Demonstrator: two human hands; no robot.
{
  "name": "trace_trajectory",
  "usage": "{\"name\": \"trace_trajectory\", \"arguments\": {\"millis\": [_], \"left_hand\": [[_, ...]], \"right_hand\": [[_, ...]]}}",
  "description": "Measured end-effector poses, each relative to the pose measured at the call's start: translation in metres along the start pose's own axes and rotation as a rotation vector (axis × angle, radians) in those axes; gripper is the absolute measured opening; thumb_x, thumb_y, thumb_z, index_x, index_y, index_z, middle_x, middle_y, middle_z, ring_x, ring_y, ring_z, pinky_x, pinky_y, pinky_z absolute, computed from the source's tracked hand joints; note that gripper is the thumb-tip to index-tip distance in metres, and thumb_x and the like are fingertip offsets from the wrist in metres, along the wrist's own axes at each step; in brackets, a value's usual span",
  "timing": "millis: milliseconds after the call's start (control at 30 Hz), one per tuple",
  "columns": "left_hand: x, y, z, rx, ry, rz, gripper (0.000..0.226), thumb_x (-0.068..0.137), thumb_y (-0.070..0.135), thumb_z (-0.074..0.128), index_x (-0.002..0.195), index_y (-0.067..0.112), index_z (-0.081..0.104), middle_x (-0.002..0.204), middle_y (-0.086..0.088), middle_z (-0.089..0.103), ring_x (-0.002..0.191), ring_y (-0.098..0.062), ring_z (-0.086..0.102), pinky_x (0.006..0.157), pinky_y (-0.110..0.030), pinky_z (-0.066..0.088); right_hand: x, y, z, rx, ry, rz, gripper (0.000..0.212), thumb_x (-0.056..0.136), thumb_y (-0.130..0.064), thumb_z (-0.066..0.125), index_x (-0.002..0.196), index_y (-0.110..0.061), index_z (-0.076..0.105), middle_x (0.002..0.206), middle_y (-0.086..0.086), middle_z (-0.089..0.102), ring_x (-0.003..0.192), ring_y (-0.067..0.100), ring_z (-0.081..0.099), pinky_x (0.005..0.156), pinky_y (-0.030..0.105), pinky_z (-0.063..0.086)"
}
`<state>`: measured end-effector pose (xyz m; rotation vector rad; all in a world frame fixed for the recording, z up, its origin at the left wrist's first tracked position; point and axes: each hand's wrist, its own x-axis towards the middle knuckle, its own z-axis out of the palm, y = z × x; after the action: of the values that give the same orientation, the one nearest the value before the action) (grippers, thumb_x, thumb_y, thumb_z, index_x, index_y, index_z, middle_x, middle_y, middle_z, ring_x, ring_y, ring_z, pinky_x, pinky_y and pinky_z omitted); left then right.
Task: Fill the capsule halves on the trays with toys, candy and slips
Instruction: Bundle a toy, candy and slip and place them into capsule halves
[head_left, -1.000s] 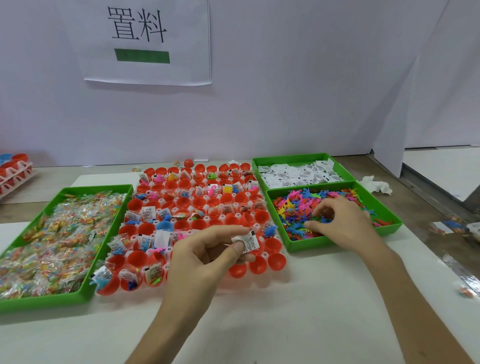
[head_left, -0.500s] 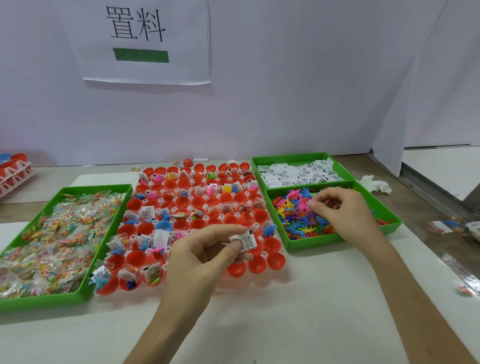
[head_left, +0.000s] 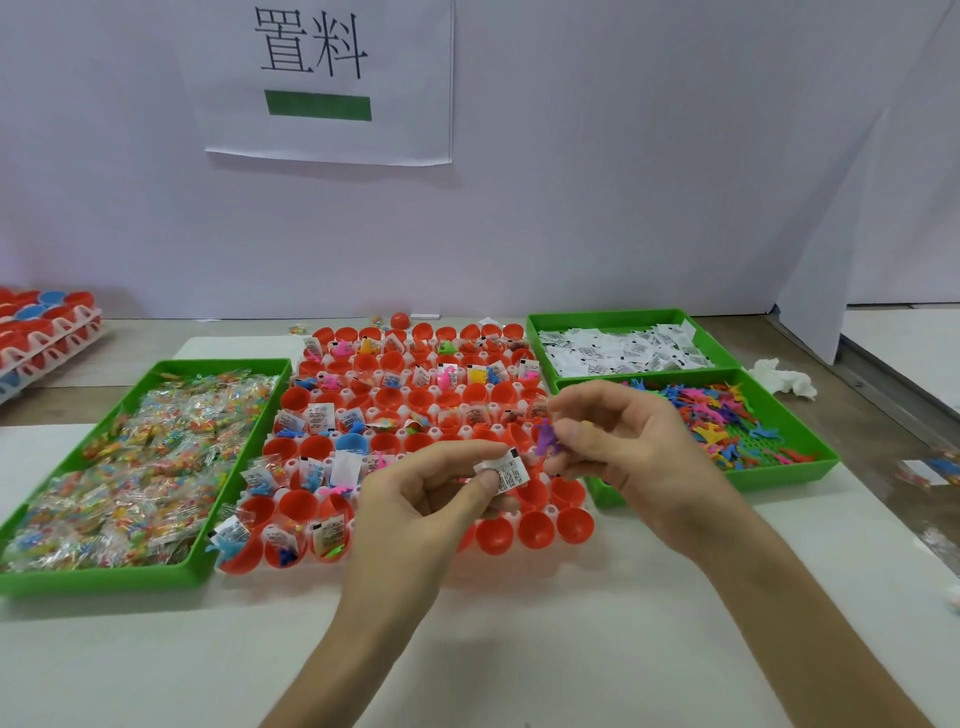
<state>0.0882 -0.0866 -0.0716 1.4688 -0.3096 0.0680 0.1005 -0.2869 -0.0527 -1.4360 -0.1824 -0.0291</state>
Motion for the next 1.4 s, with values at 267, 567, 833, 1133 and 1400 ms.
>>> {"name": "trace_trajectory", "arguments": {"millis": [267,567,833,1133,1400], "left_hand": [[0.0,0.0,0.0,0.02,0.049,0.045,0.025,0.08,0.015,0.074,0.095,0.034,0.081,0.087,0.004,0.079,0.08,-0.017,0.077,0.068,-0.02,0.059],[0.0,-0.001,-0.001,0.025,0.02,0.046,0.044,0.089,-0.006,0.066,0.096,0.035,0.079,0.091,0.003,0.079,0.08,-0.018,0.077,0.07,-0.019,0.059],[0.0,-0.001,-0.001,0.022,0.03,0.054,0.044,0.09,-0.009,0.063,0.099,0.031,0.08,0.093,0.004,0.079,0.079,-0.019,0.077,0.071,-0.017,0.057],[-0.003,-0.001,0.002,0.032,0.024,0.045,0.047,0.089,-0.009,0.064,0.097,0.034,0.08,0.091,0.005,0.079,0.08,-0.017,0.077,0.071,-0.017,0.057],[-0.002,-0.001,0.001,0.052,0.041,0.043,0.041,0.089,-0.009,0.064,0.097,0.028,0.079,0.089,0.004,0.079,0.078,-0.017,0.077,0.069,-0.017,0.057]], "right_hand": [[-0.008,0.005,0.033,-0.089,0.039,-0.045,0.011,0.073,-0.014,0.077,0.083,-0.015,0.072,0.076,0.005,0.072,0.062,0.022,0.07,0.06,0.029,0.058],[-0.008,0.007,0.034,-0.232,0.093,-0.117,0.014,0.081,-0.002,0.077,0.084,-0.014,0.072,0.079,0.002,0.074,0.075,0.014,0.07,0.067,0.022,0.056],[0.001,-0.006,-0.007,-0.203,0.344,-0.16,0.024,0.084,0.002,0.072,0.078,-0.022,0.074,0.077,0.0,0.075,0.068,0.011,0.071,0.066,0.018,0.056],[0.006,0.011,-0.07,-1.048,0.458,0.049,0.017,0.082,-0.015,0.079,0.081,-0.031,0.072,0.077,-0.012,0.071,0.07,0.002,0.062,0.066,0.018,0.045],[0.011,0.028,-0.05,-1.189,0.359,0.192,0.019,0.079,-0.028,0.081,0.075,-0.035,0.065,0.075,-0.014,0.061,0.082,0.014,0.061,0.089,0.04,0.049]]}}
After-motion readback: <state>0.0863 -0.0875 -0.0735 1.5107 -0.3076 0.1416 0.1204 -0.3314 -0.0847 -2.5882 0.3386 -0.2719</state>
